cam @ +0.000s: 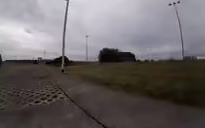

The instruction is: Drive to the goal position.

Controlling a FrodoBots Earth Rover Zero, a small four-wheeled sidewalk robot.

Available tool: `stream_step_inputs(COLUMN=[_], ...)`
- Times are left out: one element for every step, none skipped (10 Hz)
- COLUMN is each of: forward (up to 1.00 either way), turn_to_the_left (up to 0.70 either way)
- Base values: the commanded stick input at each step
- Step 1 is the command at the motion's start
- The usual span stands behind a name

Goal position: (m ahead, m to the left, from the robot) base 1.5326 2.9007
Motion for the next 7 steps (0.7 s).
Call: stream_step_inputs(forward=[0.85,0.85,0.85,0.85,0.85,0.85,0.85], turn_to_the_left=[0.34,0.25,0.11,0.03,0.19,0.34,0.34])
